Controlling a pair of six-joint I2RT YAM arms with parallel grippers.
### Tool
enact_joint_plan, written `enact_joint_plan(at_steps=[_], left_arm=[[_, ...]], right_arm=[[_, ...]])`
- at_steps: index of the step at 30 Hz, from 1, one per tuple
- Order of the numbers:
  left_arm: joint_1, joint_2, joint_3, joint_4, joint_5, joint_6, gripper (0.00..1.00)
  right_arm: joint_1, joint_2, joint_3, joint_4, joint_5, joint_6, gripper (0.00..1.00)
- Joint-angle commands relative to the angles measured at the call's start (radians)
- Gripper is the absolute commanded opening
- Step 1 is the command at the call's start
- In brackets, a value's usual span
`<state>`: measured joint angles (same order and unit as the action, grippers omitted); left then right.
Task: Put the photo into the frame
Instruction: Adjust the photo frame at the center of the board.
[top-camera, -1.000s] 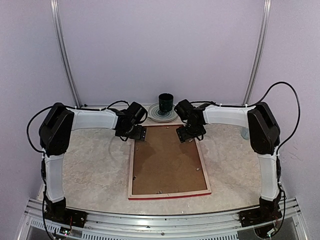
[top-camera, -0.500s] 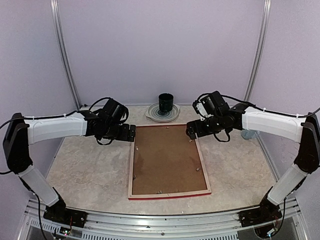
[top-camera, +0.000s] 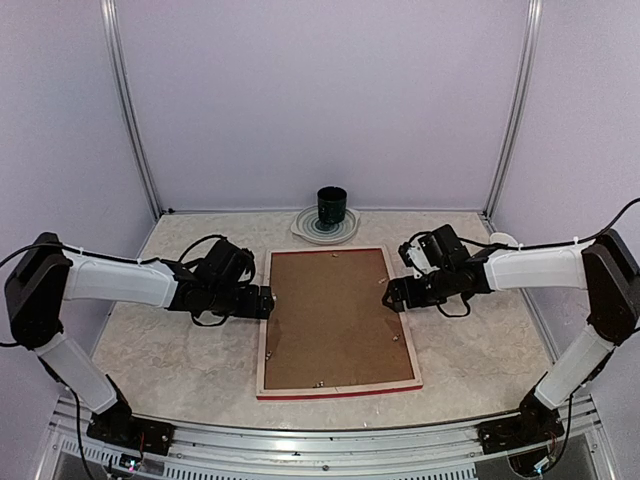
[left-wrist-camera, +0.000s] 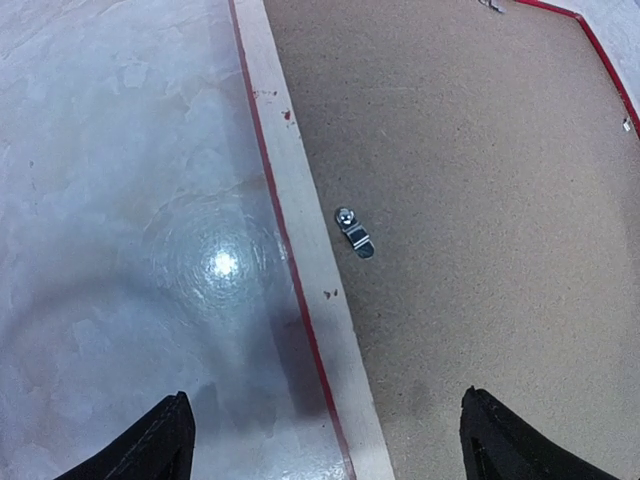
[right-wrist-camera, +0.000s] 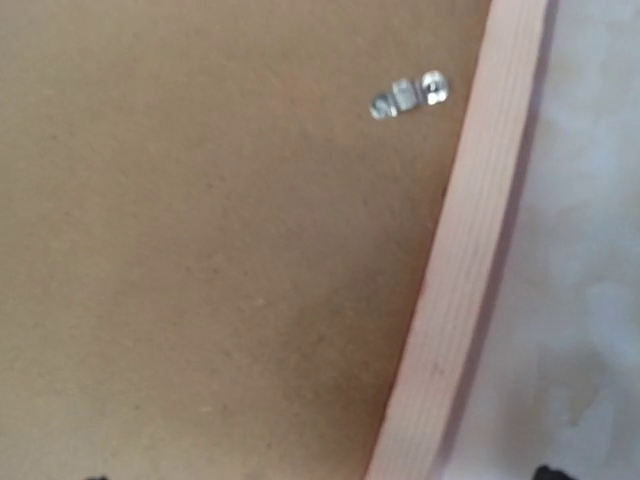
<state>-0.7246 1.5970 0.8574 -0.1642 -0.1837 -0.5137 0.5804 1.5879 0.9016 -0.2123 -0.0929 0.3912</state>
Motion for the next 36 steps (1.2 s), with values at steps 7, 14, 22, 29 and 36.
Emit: enact_joint_plan(at_steps=[7, 14, 22, 29, 36], left_arm=[[-0.017, 0.053, -0.067, 0.111, 0.049, -0.039, 0.86], [-0.024, 0.086, -0.093, 0.139, 0.058, -0.033, 0.73], [-0.044, 0.083, -0.133, 0.189, 0.12, -0.047, 0.63], [-0.06, 0.038, -0.158, 0.168, 0.097, -0.062, 0.63], [-0.059, -0.061, -0.106, 0.042, 0.055, -0.053, 0.72]], right_arm=[[-0.025, 0.126, -0.021, 0.154, -0.071, 0.053, 0.86], [-0.023, 0.152, -0.046, 0.179, -0.087, 0.071, 0.71], [0.021, 0.12, -0.092, 0.196, -0.083, 0.105, 0.65], [0.058, 0.105, -0.114, 0.169, -0.014, 0.151, 0.66], [0.056, 0.117, -0.06, 0.082, 0.066, 0.116, 0.72]])
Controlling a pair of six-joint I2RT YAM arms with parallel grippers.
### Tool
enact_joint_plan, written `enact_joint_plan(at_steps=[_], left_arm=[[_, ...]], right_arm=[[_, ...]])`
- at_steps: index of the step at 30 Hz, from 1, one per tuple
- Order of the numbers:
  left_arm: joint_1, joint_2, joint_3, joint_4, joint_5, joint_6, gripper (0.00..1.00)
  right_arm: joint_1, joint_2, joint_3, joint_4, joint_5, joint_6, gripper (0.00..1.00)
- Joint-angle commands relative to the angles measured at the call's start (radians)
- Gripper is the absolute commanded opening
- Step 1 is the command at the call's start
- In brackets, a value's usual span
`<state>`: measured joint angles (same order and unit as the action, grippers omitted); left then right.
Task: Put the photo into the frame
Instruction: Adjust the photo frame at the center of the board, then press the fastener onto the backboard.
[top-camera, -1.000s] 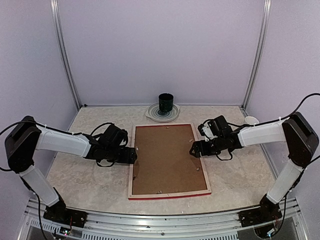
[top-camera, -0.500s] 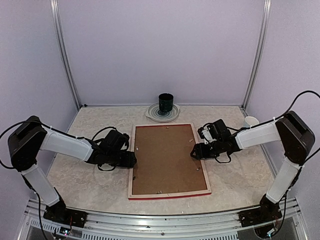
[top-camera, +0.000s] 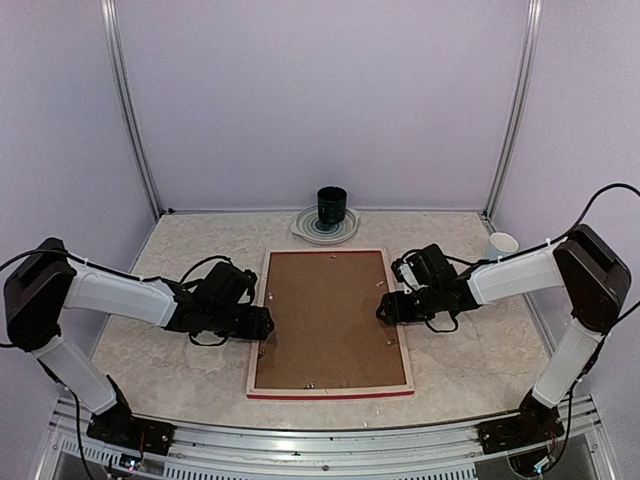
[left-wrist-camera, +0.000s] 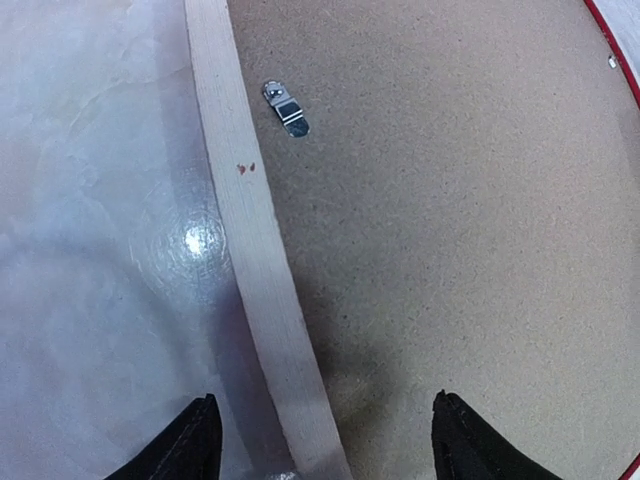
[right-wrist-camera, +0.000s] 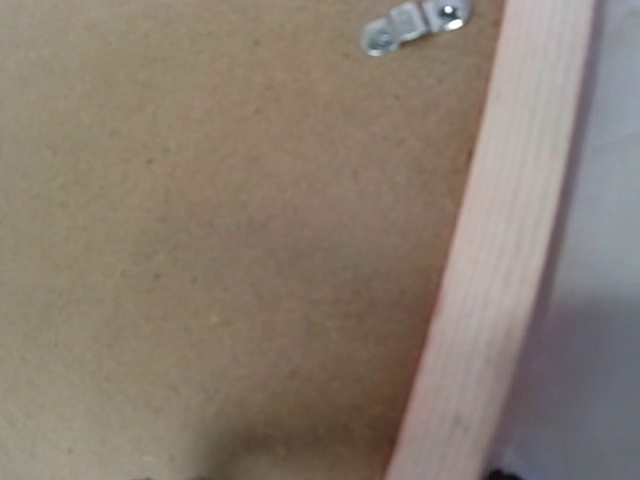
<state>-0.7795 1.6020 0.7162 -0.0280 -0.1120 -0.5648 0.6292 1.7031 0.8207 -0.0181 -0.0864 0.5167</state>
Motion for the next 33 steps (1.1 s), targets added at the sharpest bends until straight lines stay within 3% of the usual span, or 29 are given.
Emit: enact_joint_plan(at_steps=[1, 5, 15, 33], left_arm=[[-0.005, -0.081, 0.047, -0.12, -0.021, 0.001, 0.74], [-0.007, -0.136, 0.072, -0.215, -0.005, 0.017, 0.78], [-0.051, -0.15, 0.106, -0.413, 0.037, 0.063, 0.77], [-0.111, -0.024, 0.178, -0.508, 0.035, 0.086, 0.7]], right_arm=[[0.007, 0.003, 0.028, -0.121, 0.058, -0.018, 0.73], [0.007, -0.001, 0.053, -0.151, 0.035, -0.058, 0.74], [0.004, -0.051, 0.02, -0.142, 0.01, -0.132, 0.74], [0.002, -0.056, -0.035, -0.088, 0.1, -0.132, 0.71]])
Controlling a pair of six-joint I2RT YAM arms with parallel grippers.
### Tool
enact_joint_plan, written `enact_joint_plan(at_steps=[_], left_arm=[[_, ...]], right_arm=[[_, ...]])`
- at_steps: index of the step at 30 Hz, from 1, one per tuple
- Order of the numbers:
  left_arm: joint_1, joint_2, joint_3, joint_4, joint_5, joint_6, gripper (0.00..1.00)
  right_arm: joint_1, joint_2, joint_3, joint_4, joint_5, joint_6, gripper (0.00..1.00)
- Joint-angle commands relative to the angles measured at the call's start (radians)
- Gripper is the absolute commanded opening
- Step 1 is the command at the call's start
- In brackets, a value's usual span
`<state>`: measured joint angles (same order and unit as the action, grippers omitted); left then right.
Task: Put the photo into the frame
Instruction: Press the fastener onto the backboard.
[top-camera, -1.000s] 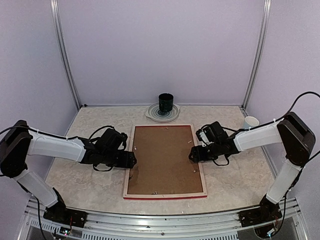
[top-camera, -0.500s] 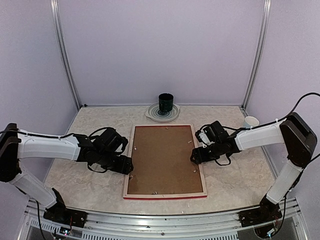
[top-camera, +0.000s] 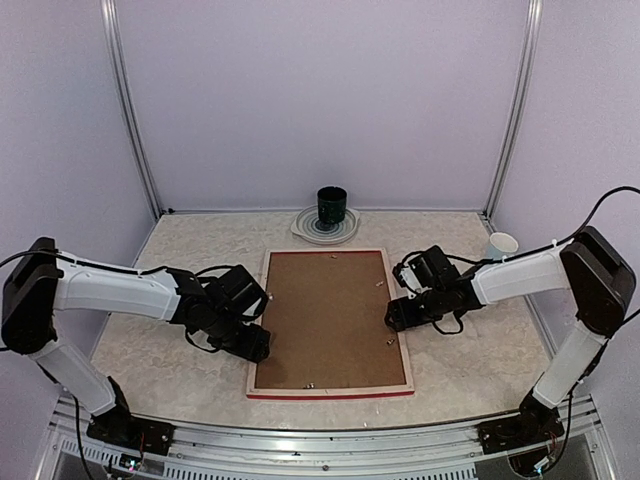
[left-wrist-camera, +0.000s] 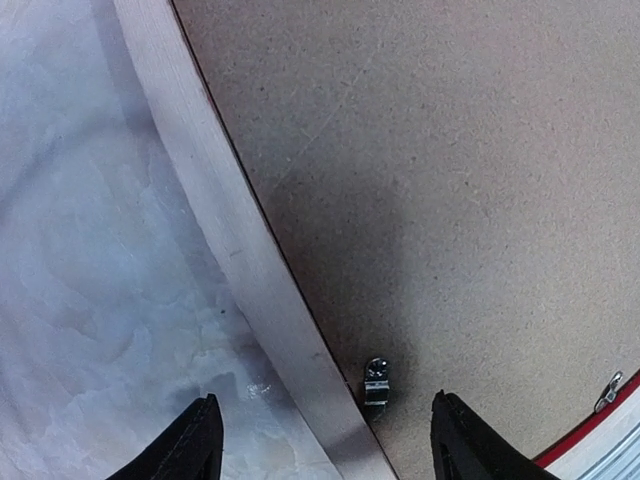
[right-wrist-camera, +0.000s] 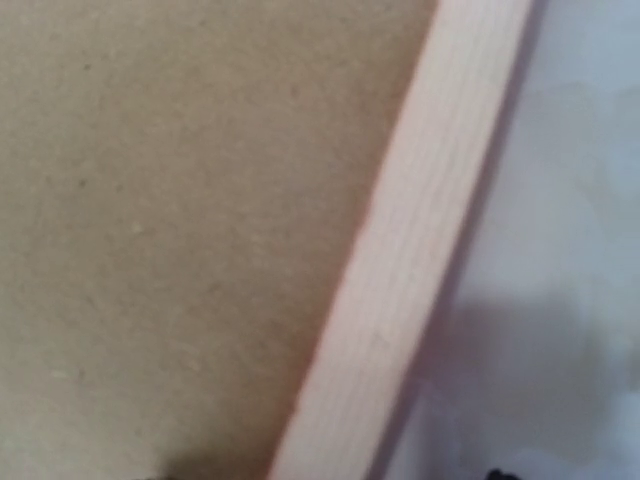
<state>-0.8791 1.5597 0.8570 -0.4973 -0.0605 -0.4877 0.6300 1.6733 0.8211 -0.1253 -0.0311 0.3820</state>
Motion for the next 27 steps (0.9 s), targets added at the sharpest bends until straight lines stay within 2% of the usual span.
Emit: enact_joint_plan(at_steps=[1, 14, 22, 27], left_arm=[[-0.013, 0.021, 0.042, -0.045, -0.021, 0.008, 0.7], [-0.018, 0.042, 0.043, -0.062, -0.074, 0.0, 0.6], [-0.018, 0.066, 0.044, -0.054, -0.069, 0.007, 0.57], [-0.018, 0.067, 0.044, -0.059, -0.081, 0.006, 0.52]], right_arm=[[0.002, -0.027, -0.039, 0.026, 0.047, 0.003, 0.71], [0.001, -0.032, -0.055, 0.045, 0.041, 0.005, 0.71], [0.002, -0.034, -0.057, 0.047, 0.037, 0.006, 0.71], [0.002, -0.032, -0.056, 0.05, 0.036, 0.005, 0.71]])
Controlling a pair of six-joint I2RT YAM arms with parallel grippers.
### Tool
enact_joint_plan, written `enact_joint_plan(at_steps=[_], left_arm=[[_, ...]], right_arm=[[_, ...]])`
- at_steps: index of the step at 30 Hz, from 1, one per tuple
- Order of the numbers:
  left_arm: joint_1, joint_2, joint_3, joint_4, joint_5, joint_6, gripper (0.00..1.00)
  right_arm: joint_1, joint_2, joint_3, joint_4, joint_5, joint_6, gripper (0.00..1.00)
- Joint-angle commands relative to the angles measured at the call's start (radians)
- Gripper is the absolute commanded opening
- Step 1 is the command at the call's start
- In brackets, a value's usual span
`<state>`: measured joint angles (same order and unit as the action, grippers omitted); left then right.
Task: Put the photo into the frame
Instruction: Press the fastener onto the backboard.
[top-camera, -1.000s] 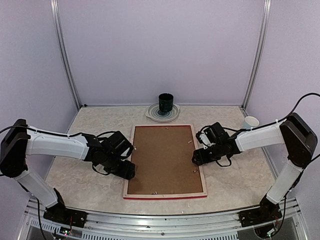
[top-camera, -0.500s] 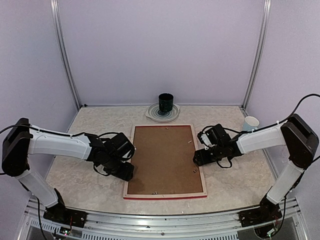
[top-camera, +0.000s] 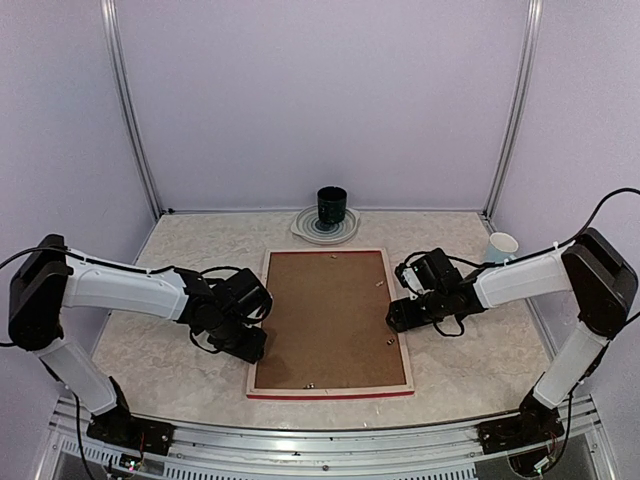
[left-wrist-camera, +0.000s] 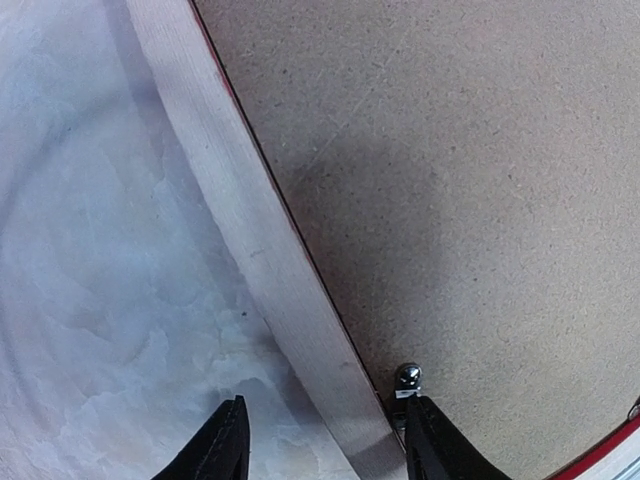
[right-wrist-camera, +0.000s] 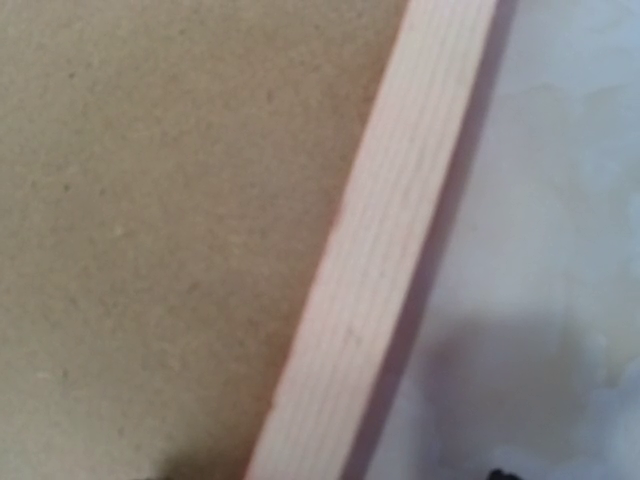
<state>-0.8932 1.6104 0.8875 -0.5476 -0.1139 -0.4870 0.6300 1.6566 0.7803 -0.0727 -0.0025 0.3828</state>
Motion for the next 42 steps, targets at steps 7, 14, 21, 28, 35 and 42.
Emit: enact_joint_plan(at_steps=[7, 14, 21, 28, 35, 42], left_arm=[[-0.015, 0.029, 0.022, -0.018, -0.028, 0.008, 0.49], [-0.024, 0.0, 0.045, -0.027, -0.064, -0.007, 0.52], [-0.024, -0.022, 0.047, -0.016, -0.066, -0.013, 0.53], [-0.025, 0.004, 0.024, 0.004, -0.007, -0.004, 0.53], [-0.027, 0.026, 0.021, -0.006, -0.002, 0.003, 0.53], [-0.027, 0.04, 0.015, -0.002, -0.016, 0.002, 0.52]], right_arm=[[0.002, -0.008, -0.014, -0.002, 0.006, 0.004, 0.71], [0.002, -0.002, -0.012, -0.004, 0.006, 0.003, 0.71], [0.002, 0.002, -0.012, -0.004, 0.006, 0.002, 0.71], [0.001, -0.001, -0.012, -0.005, 0.009, 0.002, 0.71], [0.002, -0.001, -0.012, -0.005, 0.012, 0.002, 0.72], [0.002, -0.003, -0.014, -0.005, 0.014, 0.001, 0.72]])
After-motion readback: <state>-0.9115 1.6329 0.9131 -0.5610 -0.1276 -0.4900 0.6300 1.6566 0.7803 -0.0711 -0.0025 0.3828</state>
